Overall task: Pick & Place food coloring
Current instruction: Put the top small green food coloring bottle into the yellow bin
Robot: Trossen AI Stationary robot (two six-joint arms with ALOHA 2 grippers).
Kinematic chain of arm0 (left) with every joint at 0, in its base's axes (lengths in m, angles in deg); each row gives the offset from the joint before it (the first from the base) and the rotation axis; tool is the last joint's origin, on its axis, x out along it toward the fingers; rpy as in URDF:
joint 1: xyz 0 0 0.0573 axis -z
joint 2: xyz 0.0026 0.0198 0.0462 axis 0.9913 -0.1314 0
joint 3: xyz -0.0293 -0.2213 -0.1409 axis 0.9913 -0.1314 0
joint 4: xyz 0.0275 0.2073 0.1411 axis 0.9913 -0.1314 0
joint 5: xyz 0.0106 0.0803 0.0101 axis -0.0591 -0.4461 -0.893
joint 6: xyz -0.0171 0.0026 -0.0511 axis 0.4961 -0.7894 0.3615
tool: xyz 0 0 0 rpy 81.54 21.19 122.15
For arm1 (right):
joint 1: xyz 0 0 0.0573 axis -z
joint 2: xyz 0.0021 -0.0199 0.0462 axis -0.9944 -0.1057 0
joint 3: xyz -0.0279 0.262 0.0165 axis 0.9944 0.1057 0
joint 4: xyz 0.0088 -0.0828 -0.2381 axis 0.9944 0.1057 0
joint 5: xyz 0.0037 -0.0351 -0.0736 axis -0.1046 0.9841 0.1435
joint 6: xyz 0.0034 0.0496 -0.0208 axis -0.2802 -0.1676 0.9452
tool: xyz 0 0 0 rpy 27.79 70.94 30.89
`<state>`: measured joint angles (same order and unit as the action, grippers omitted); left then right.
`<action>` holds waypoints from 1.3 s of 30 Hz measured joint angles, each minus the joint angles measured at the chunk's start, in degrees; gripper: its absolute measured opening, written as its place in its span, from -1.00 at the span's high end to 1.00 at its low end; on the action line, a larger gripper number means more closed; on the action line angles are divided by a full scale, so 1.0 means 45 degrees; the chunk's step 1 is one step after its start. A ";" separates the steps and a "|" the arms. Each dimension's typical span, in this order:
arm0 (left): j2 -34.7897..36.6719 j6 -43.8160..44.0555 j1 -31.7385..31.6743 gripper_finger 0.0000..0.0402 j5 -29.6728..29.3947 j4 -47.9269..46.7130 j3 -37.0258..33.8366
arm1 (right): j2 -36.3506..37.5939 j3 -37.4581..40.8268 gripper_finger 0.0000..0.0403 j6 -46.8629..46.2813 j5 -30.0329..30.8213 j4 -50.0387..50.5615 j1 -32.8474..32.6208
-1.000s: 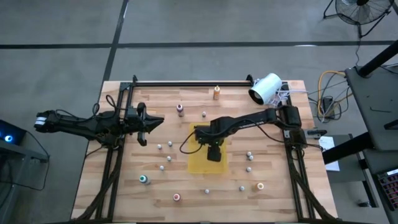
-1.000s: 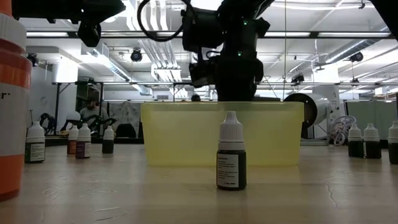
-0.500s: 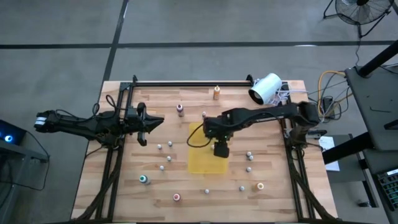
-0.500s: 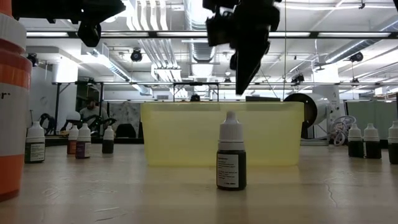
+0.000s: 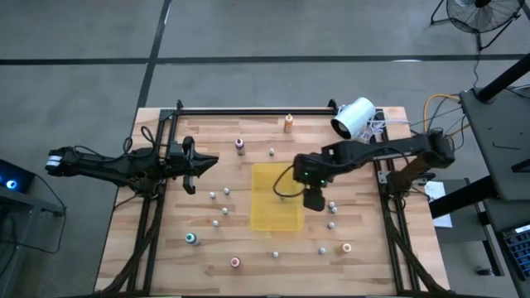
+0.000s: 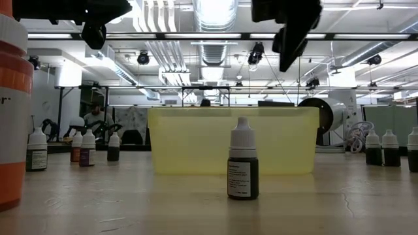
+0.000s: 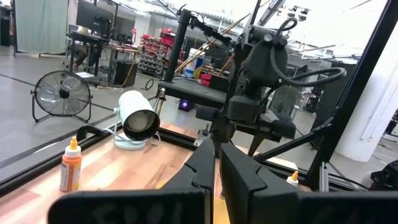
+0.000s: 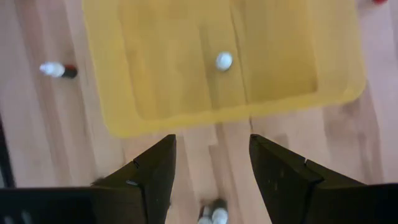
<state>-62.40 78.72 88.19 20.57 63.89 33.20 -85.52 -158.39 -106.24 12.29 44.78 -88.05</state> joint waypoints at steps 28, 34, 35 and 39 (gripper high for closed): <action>0.0000 0.0002 0.0000 1.00 -0.0001 0.0000 0.0000 | 0.4165 0.5775 0.04 -0.3381 -0.0355 -0.0100 -0.0918; 0.0000 0.0273 0.0000 1.00 0.0001 -0.0005 -0.0005 | 0.3621 0.5571 0.04 -0.5303 -0.0637 -0.0105 -0.0918; 0.0000 0.0273 0.0000 1.00 -0.0001 -0.0005 -0.0005 | 0.3466 0.5482 0.04 -0.5551 -0.0680 -0.0100 -0.0918; 0.0000 0.0273 0.0000 1.00 -0.0001 -0.0005 -0.0005 | 0.2627 0.4967 0.04 -0.6106 -0.0690 -0.0062 -0.0913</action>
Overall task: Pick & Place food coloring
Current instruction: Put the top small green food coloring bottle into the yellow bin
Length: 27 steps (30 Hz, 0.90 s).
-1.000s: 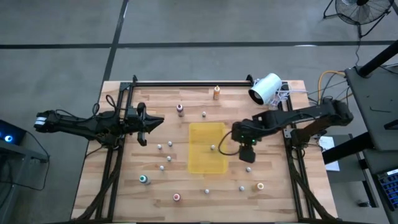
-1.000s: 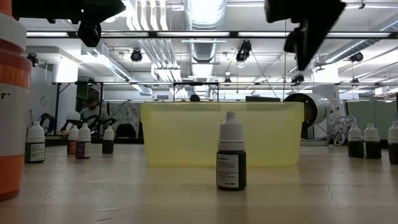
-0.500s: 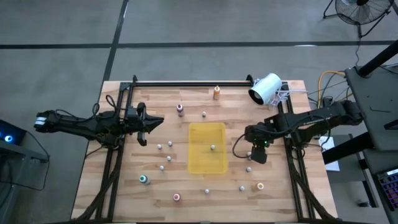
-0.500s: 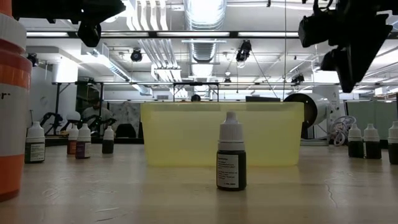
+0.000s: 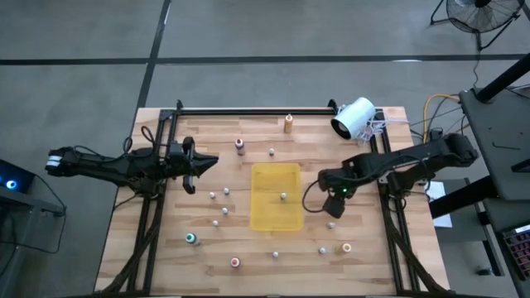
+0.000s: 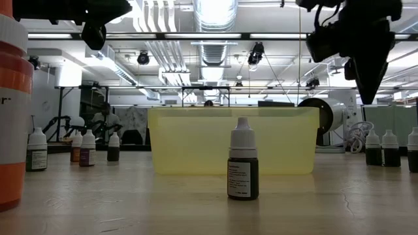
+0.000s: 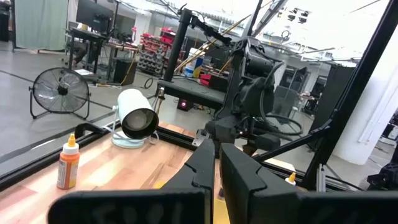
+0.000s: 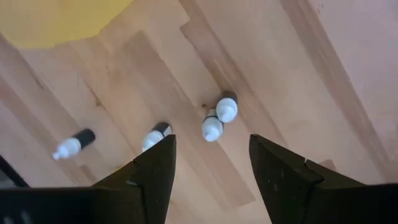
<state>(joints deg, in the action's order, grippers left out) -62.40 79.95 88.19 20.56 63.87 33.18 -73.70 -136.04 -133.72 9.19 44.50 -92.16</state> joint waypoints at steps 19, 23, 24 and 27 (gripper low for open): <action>-0.0002 -0.0050 0.0000 1.00 0.0000 -0.0022 0.0000 | -0.1151 -0.1616 0.16 0.0047 0.0447 0.0156 0.0029; -0.0001 -0.0034 0.0000 1.00 0.0000 -0.0024 0.0000 | -0.1039 -0.1569 0.16 0.0047 0.0442 0.0217 0.0034; -0.0005 -0.0034 0.0000 1.00 0.0000 -0.0024 0.0000 | -0.1035 -0.1555 0.16 0.0038 0.0442 0.0283 0.0034; -0.0003 -0.0005 0.0000 1.00 0.0002 -0.0024 0.0000 | -0.1015 -0.1490 0.16 -0.0214 0.0386 0.0350 0.0104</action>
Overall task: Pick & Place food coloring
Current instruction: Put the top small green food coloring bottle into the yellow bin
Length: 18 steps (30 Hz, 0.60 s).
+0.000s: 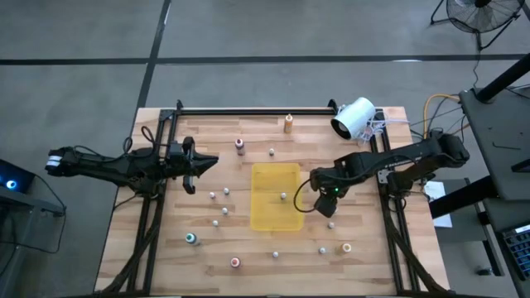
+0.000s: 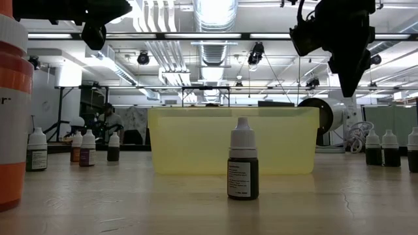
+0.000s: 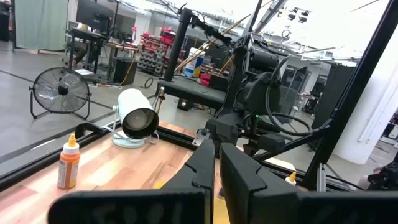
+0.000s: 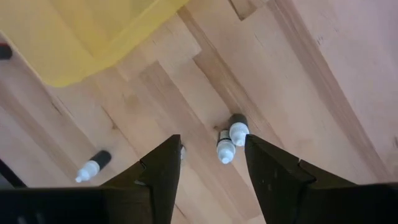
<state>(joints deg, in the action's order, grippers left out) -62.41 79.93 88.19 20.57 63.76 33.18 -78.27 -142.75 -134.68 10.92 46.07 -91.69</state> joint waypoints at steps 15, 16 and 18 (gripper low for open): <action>0.0003 -0.0049 0.0000 1.00 -0.0002 0.0005 0.0000 | 0.0106 -0.0341 0.16 0.1042 -0.0386 0.0982 0.0192; -0.0002 -0.0049 0.0000 1.00 -0.0002 0.0005 0.0000 | 0.0106 -0.0407 0.16 0.1254 -0.0382 0.1098 0.0196; -0.0001 -0.0053 0.0000 1.00 -0.0002 0.0005 0.0000 | 0.0106 -0.0592 0.16 0.1547 -0.0373 0.1279 0.0202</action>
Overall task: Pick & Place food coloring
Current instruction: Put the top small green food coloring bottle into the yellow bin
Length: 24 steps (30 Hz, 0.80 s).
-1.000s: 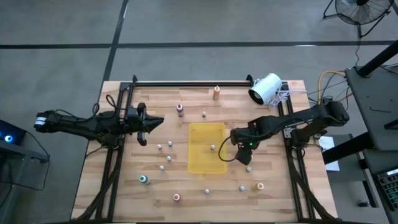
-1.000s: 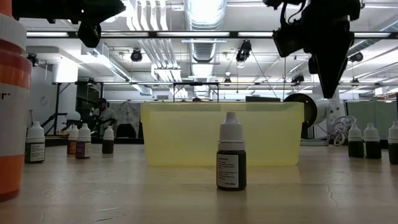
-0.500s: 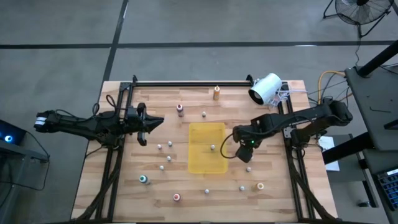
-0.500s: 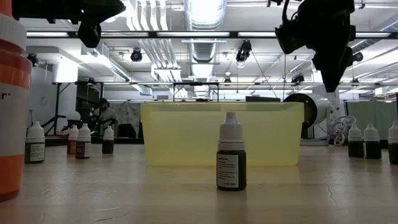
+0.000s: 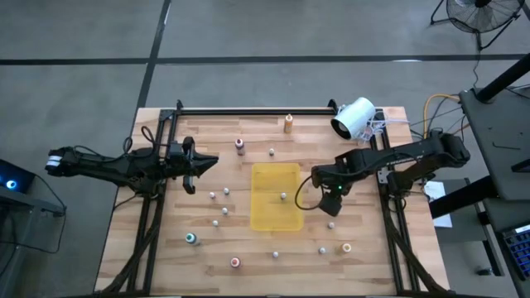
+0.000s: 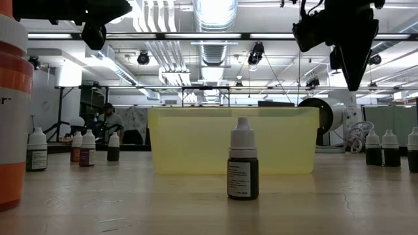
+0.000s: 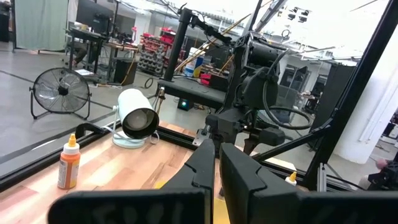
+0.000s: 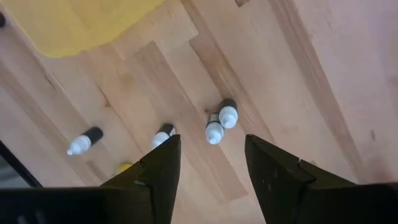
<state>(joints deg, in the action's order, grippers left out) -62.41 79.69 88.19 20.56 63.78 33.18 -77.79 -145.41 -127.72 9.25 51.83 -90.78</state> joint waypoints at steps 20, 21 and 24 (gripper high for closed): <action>-0.0010 0.0019 0.0000 1.00 0.0000 -0.0029 0.0000 | 0.1274 -0.2262 0.16 0.0666 0.0248 0.0009 -0.0005; -0.0010 0.0019 0.0000 1.00 0.0000 -0.0029 0.0000 | 0.1470 -0.2265 0.16 0.0661 0.0248 0.0014 -0.0005; -0.0010 0.0024 -0.0002 1.00 0.0000 -0.0063 0.0000 | 0.2044 -0.2279 0.16 0.0617 0.0248 0.0014 0.0000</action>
<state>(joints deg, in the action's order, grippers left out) -62.46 79.80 88.18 20.56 63.49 33.18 -68.59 -155.66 -124.94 10.37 51.89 -90.78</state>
